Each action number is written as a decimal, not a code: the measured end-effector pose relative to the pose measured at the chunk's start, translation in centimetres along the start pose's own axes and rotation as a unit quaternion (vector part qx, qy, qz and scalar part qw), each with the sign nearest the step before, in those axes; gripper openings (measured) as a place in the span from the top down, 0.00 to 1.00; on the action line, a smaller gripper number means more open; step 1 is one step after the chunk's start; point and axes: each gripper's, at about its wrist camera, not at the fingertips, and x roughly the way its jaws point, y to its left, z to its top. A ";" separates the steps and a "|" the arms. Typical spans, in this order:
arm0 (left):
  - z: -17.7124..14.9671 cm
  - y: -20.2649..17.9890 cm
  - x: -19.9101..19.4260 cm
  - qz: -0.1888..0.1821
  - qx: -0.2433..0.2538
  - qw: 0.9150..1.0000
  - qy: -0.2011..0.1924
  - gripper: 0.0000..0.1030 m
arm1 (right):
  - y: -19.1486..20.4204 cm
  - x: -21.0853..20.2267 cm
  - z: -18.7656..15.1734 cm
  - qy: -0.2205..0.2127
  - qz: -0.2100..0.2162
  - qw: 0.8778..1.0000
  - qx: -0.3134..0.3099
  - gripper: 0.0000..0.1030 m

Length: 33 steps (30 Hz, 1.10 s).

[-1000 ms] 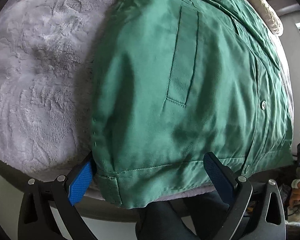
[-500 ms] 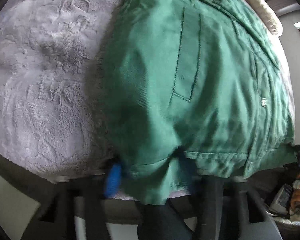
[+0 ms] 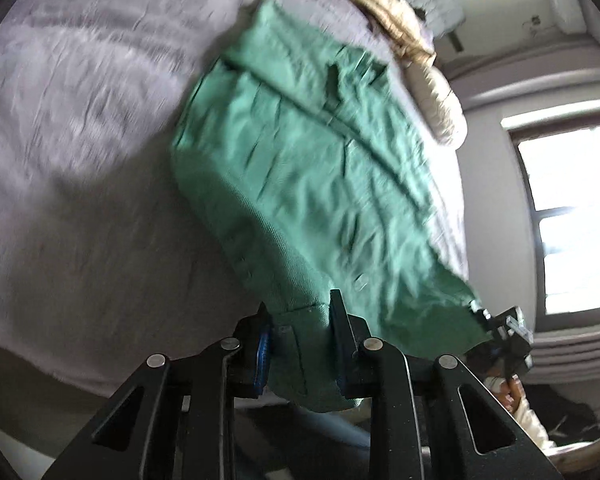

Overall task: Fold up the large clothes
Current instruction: 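Lift the hem with both grippers and fold it over toward the collar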

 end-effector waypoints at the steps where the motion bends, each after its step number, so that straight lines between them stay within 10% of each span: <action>1: 0.6 -0.5 -0.3 -0.006 -0.006 1.000 -0.009 0.74 | 0.5 0.2 0.4 0.001 0.009 1.000 0.000 0.91; 19: 19.6 -8.7 -0.3 0.033 -0.020 0.986 -0.162 0.75 | 14.4 8.2 18.5 0.026 0.083 0.995 -0.047 0.91; 33: 33.9 -4.7 13.2 0.152 -0.010 0.985 -0.084 0.74 | 11.2 19.0 31.5 -0.016 -0.050 0.999 0.011 0.91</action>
